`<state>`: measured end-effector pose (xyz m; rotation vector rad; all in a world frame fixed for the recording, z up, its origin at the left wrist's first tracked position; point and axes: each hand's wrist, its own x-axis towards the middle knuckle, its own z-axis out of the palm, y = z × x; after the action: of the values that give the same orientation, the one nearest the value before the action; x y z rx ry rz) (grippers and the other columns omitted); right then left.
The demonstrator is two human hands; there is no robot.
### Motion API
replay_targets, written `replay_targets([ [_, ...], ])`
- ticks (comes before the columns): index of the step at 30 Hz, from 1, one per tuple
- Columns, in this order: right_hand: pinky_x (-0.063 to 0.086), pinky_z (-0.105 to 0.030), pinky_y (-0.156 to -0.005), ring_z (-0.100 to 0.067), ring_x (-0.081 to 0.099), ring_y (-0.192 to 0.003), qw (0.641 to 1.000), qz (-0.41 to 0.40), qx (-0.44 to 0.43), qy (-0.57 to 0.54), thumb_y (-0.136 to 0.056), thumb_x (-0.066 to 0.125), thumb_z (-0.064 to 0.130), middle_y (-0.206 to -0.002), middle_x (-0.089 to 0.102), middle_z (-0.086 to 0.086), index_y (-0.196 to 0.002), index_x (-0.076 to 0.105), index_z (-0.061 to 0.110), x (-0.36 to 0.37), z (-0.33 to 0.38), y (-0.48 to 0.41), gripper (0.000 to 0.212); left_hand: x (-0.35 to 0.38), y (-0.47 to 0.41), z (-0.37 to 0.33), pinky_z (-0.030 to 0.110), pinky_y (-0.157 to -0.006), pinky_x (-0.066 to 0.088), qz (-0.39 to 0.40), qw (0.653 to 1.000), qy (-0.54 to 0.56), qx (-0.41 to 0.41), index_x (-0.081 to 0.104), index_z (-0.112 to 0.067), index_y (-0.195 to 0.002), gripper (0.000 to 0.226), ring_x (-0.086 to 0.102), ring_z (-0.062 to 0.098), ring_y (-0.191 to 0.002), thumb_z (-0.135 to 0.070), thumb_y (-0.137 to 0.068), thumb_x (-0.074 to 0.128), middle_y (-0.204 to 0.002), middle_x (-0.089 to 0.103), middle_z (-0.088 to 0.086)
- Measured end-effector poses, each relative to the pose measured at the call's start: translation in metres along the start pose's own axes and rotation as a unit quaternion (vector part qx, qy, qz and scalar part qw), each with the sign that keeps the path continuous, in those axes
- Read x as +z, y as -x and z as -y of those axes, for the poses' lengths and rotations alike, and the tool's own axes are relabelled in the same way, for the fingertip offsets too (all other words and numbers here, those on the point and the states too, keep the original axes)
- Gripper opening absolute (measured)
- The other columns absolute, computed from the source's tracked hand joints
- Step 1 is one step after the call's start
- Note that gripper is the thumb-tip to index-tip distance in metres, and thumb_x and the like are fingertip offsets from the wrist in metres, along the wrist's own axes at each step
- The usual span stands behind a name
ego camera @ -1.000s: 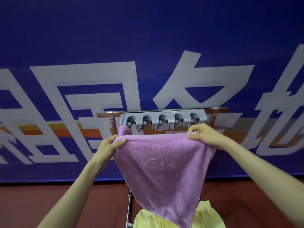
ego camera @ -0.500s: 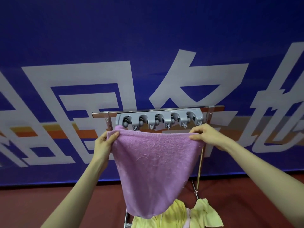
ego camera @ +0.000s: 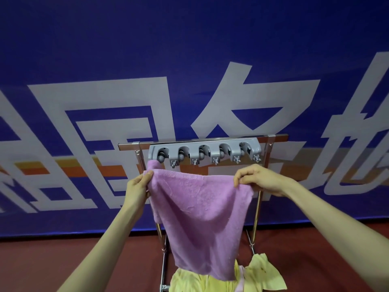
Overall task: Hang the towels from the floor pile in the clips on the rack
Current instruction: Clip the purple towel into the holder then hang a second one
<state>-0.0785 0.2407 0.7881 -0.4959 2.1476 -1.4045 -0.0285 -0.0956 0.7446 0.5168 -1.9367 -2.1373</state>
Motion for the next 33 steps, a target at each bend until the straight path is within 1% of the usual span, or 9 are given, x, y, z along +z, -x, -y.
replay_targets([
  [2,0.041,-0.018,-0.056,-0.013,0.044,-0.063,1.000,0.002,0.007,-0.015,-0.088,0.046,-0.004,-0.078,0.052,-0.013,-0.078,0.072,0.010,0.002,0.000,-0.002,0.031,0.003,0.000,0.002,0.028,-0.072,0.047,0.008,1.000,-0.013,-0.001,0.071,-0.009,-0.092,0.026,0.058,0.013,-0.074,-0.029,-0.095,0.055,-0.075,0.067,0.000],
  [4,0.043,-0.021,-0.063,-0.018,0.044,-0.067,1.000,0.003,0.006,-0.029,-0.084,0.042,-0.009,-0.076,0.049,-0.015,-0.082,0.074,0.009,0.003,0.000,-0.003,0.037,0.008,0.002,0.002,0.025,-0.064,0.046,0.013,0.999,-0.030,0.001,0.070,-0.011,-0.082,0.027,0.056,0.010,-0.064,-0.028,-0.095,0.054,-0.062,0.064,-0.006],
  [8,0.052,-0.024,-0.073,-0.018,0.059,-0.077,1.000,0.000,-0.015,-0.011,-0.077,0.042,-0.021,-0.085,0.064,-0.017,-0.090,0.072,0.005,0.008,0.005,-0.001,0.042,0.023,0.010,-0.005,0.016,-0.052,0.044,0.020,0.999,-0.044,0.013,0.068,-0.013,-0.078,0.028,0.053,0.003,-0.053,-0.025,-0.096,0.052,-0.051,0.058,-0.011],
  [11,0.051,-0.024,-0.069,-0.025,0.054,-0.075,0.998,-0.039,-0.039,0.004,-0.078,0.053,-0.018,-0.082,0.059,-0.026,-0.087,0.073,0.005,0.012,0.008,-0.002,0.031,0.030,0.014,-0.008,0.015,-0.058,0.050,0.051,0.997,-0.056,0.028,0.069,0.002,-0.096,0.032,0.058,0.012,-0.072,-0.024,-0.098,0.050,-0.073,0.062,0.005],
  [13,0.048,-0.021,-0.060,-0.022,0.049,-0.066,0.996,-0.074,-0.049,0.004,-0.076,0.053,-0.018,-0.073,0.055,-0.020,-0.080,0.073,0.007,0.015,0.010,-0.003,0.033,0.035,0.021,-0.010,0.016,-0.064,0.052,0.077,0.993,-0.071,0.046,0.069,-0.003,-0.104,0.030,0.058,0.015,-0.081,-0.024,-0.099,0.048,-0.084,0.062,0.009],
  [18,0.047,-0.018,-0.061,-0.007,0.056,-0.057,0.989,-0.116,-0.095,0.014,-0.077,0.055,-0.016,-0.063,0.062,-0.007,-0.081,0.070,-0.001,0.027,0.024,-0.004,0.021,0.052,0.041,-0.016,0.011,-0.062,0.049,0.140,0.985,-0.079,0.062,0.071,-0.015,-0.096,0.027,0.063,-0.002,-0.069,-0.019,-0.100,0.045,-0.070,0.070,-0.012],
  [21,0.046,-0.018,-0.058,-0.002,0.053,-0.051,0.986,-0.124,-0.114,0.024,-0.079,0.056,-0.013,-0.060,0.059,-0.001,-0.079,0.066,-0.001,0.039,0.035,-0.008,0.016,0.063,0.051,-0.017,0.012,-0.061,0.049,0.162,0.984,-0.045,0.057,0.070,-0.011,-0.097,0.027,0.064,0.002,-0.067,-0.015,-0.100,0.044,-0.069,0.069,-0.007],
  [27,0.038,-0.026,-0.054,-0.013,0.046,-0.056,0.986,-0.108,-0.121,0.032,-0.083,0.064,0.004,-0.063,0.053,-0.007,-0.068,0.060,0.014,0.065,0.044,-0.021,0.018,0.079,0.060,-0.014,0.028,-0.082,0.055,0.194,0.980,-0.022,0.041,0.070,-0.012,-0.110,0.029,0.067,0.020,-0.090,-0.016,-0.101,0.044,-0.102,0.074,0.015],
  [33,0.040,-0.029,-0.057,-0.014,0.047,-0.057,0.977,-0.158,-0.118,0.081,-0.082,0.069,0.022,-0.060,0.056,-0.006,-0.066,0.061,0.010,0.076,0.039,-0.032,0.021,0.078,0.067,-0.014,0.028,-0.088,0.050,0.231,0.973,-0.004,0.018,0.072,-0.021,-0.112,0.031,0.067,0.018,-0.102,-0.021,-0.101,0.043,-0.112,0.072,0.007],
])
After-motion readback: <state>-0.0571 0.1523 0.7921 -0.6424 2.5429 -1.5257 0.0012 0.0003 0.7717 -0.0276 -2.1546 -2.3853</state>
